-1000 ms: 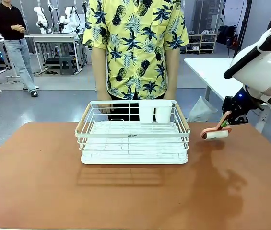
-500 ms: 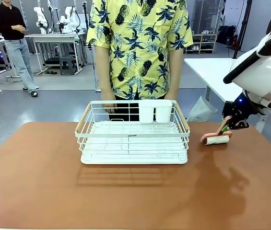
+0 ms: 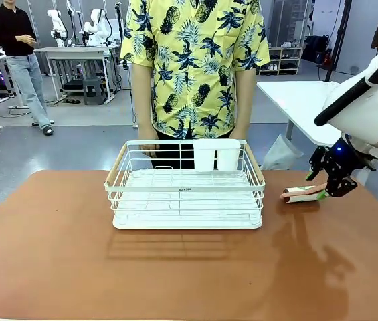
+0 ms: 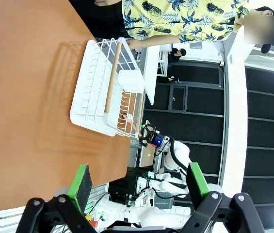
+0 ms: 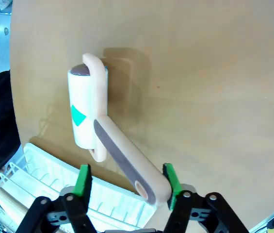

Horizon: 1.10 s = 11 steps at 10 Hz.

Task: Clean the table.
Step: Place the Lint Roller down when the Dish drying rack is positioned in the middle of the table.

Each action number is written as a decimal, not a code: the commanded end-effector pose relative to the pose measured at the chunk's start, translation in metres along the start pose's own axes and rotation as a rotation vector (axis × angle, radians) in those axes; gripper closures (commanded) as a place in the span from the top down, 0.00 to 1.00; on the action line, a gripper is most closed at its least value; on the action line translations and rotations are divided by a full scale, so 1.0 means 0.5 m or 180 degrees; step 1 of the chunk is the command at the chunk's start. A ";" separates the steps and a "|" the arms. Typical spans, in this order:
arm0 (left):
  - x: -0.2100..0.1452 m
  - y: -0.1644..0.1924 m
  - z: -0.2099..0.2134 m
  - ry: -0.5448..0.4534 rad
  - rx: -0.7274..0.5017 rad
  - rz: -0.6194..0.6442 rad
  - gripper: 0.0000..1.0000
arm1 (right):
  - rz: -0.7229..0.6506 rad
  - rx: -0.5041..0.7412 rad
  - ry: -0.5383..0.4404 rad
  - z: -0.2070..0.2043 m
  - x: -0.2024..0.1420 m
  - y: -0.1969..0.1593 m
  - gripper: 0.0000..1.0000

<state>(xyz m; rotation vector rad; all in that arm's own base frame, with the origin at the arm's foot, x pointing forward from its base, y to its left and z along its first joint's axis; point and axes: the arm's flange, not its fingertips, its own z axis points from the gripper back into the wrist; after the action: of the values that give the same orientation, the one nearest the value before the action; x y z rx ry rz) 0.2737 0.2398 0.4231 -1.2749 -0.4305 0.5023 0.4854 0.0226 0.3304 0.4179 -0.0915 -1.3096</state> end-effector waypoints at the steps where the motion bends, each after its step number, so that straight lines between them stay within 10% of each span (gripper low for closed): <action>1: -0.004 0.002 0.007 0.0028 -0.0035 -0.0047 1.00 | -0.0100 -0.0022 -0.0225 0.028 -0.043 -0.023 1.00; 11: -0.004 0.002 0.007 0.0028 -0.0035 -0.0047 1.00 | 0.0057 -0.0036 -0.0185 0.048 -0.046 -0.055 1.00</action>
<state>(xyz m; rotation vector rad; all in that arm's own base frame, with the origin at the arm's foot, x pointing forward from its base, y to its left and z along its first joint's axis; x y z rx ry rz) 0.2737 0.2399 0.4231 -1.2749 -0.4306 0.5024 0.4478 0.0317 0.3486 0.3680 -0.1323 -1.3076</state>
